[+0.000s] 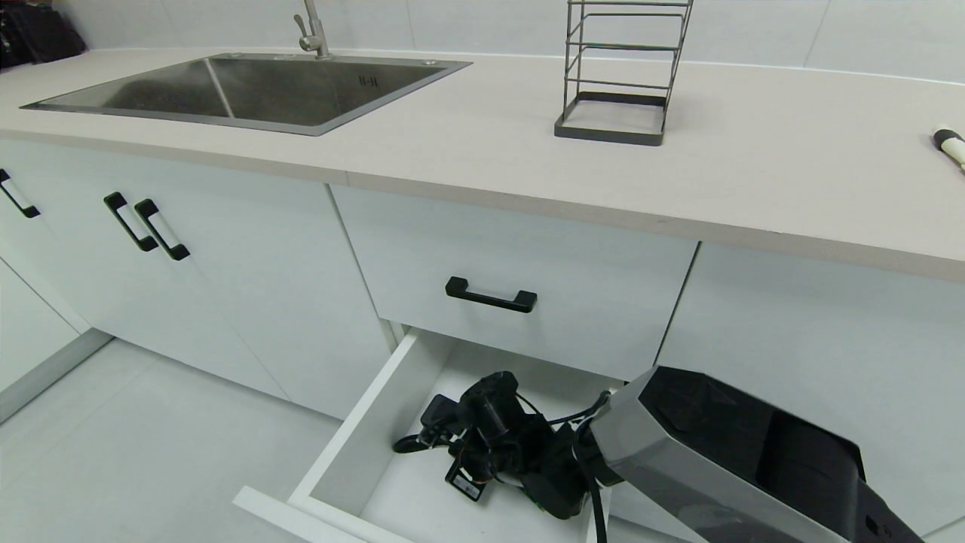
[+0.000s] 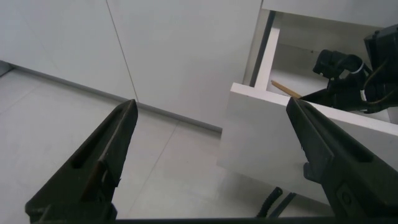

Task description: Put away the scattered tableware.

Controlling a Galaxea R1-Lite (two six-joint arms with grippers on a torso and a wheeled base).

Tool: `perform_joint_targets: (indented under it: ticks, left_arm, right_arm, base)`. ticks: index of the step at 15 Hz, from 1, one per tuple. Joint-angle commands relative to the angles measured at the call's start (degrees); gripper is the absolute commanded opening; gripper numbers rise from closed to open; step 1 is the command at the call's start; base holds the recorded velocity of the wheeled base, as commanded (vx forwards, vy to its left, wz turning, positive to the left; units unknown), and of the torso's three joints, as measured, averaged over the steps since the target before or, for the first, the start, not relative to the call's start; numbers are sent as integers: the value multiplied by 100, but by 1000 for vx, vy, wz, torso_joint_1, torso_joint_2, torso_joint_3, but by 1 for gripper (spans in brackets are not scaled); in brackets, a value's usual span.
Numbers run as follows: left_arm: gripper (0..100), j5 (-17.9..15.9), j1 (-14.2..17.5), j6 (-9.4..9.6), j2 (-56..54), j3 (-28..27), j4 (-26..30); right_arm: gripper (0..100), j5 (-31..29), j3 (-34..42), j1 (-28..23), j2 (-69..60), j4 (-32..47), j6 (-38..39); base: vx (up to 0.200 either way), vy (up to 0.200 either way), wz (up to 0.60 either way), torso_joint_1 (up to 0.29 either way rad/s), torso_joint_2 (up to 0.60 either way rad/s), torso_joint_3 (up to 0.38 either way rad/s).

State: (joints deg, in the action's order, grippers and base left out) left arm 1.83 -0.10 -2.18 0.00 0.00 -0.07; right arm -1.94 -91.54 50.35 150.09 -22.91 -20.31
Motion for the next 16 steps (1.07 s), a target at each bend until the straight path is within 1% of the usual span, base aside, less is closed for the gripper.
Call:
perform_joint_targets:
  ticks: [1, 4, 5, 8, 11, 13, 14, 16]
  left_arm:
    - [100, 2, 1, -2, 0, 0, -1]
    - [100, 2, 1, -2, 0, 0, -1]
    - [100, 2, 1, -2, 0, 0, -1]
    - [100, 2, 1, -2, 0, 0, -1]
    - [100, 2, 1, -2, 0, 0, -1]
    - [100, 2, 1, -2, 0, 0, -1]
    - [100, 2, 1, -2, 0, 0, -1]
    - [100, 2, 1, -2, 0, 0, -1]
  right_arm:
    - [0, 0, -13, 1, 38, 5, -8]
    - [0, 9, -48, 1, 20, 14, -8]
    - [100, 0, -92, 10, 11, 14, -8]
    - [100, 0, -101, 72, -243, 208, 9]
    - [100, 9, 5, 239, -639, 216, 9]
    - [100, 9, 189, 335, -903, 216, 1]
    - [100, 9, 462, 397, -1175, 216, -8]
    - [100, 9, 769, 423, -1623, 199, -8]
  base:
    - [0, 0, 0, 0, 0, 0]
    - [0, 0, 0, 0, 0, 0]
    - [0, 0, 0, 0, 0, 0]
    - [0, 0, 0, 0, 0, 0]
    - [0, 0, 0, 0, 0, 0]
    - [0, 0, 0, 0, 0, 0]
    - [0, 0, 0, 0, 0, 0]
    - [0, 0, 0, 0, 0, 0]
